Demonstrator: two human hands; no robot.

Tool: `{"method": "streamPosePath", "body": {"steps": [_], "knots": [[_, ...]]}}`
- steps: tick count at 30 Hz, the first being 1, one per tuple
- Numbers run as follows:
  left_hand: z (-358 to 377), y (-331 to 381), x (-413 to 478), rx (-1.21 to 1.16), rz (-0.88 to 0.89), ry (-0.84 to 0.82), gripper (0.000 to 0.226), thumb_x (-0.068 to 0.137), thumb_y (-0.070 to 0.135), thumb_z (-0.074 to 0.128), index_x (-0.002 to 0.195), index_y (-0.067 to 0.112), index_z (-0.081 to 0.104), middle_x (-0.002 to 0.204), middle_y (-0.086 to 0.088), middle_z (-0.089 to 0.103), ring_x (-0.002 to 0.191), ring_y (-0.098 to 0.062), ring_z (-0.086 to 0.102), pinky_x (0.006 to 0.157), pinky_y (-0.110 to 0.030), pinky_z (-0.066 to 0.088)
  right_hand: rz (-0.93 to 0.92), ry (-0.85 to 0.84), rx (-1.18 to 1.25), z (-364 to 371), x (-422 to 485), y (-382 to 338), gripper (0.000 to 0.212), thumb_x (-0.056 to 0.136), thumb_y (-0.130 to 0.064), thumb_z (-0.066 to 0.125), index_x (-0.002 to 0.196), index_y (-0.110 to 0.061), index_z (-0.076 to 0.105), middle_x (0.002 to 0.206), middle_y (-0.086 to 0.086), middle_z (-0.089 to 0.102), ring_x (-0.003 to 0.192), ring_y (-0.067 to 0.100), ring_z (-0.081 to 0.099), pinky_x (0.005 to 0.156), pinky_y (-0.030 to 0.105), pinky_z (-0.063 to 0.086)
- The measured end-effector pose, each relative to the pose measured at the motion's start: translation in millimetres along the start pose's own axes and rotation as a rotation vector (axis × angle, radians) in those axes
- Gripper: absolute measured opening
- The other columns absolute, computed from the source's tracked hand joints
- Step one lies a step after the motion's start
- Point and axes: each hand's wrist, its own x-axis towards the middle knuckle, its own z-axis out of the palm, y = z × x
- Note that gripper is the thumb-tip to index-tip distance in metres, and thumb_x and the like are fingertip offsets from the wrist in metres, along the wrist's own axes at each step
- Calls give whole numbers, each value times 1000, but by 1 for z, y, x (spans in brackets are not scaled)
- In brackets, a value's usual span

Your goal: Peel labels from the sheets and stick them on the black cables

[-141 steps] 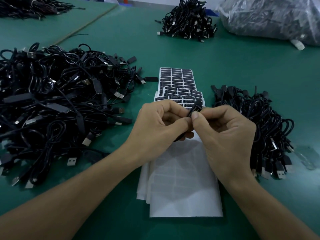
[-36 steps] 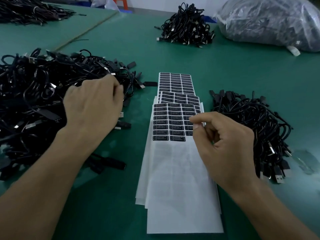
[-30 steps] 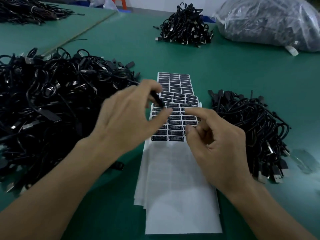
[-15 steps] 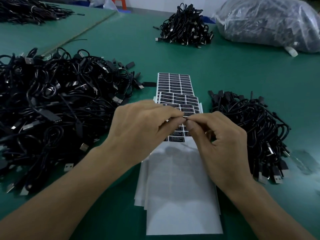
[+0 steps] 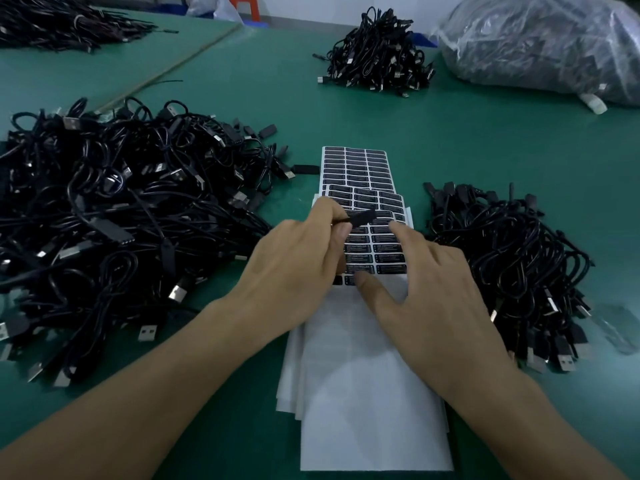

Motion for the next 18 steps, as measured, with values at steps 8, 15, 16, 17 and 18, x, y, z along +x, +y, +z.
{"method": "streamPosePath", "body": {"steps": [8, 15, 16, 17, 18], "knots": [[5, -2, -1, -168, -53, -24, 13, 106, 26, 39, 101, 16, 46, 79, 2, 72, 74, -29, 68, 71, -50, 55, -8, -83, 101, -2, 1, 2, 76, 85, -61, 57, 152, -38, 29, 134, -19, 47, 127, 5, 26, 101, 28, 29], [9, -6, -3, -203, -24, 8, 10, 107, 24, 39, 98, 21, 44, 74, 9, 69, 66, -13, 65, 64, -45, 52, 48, 71, 595, -6, 4, 6, 42, 89, -25, 71, 119, -47, 53, 76, -12, 67, 61, -1, 58, 60, 12, 47], [9, -7, -3, -214, -20, 15, 10, 107, 24, 39, 98, 22, 43, 74, 9, 69, 67, -13, 65, 65, -45, 52, 53, 59, 614, -7, 4, 6, 40, 89, -23, 70, 118, -47, 54, 70, -2, 65, 51, 6, 51, 52, 18, 45], [9, -6, -3, -232, -14, 25, 9, 106, 23, 39, 98, 22, 43, 73, 8, 68, 66, -14, 65, 65, -44, 51, 57, 32, 645, -8, 4, 6, 43, 90, -21, 69, 120, -47, 55, 68, 7, 65, 49, 18, 48, 50, 29, 45], [9, -5, -3, -256, -8, 36, 9, 106, 22, 39, 99, 20, 44, 71, 6, 68, 64, -14, 64, 62, -42, 50, 59, 4, 681, -8, 4, 5, 47, 89, -18, 67, 122, -48, 55, 69, 14, 65, 51, 30, 47, 50, 39, 45]]}}
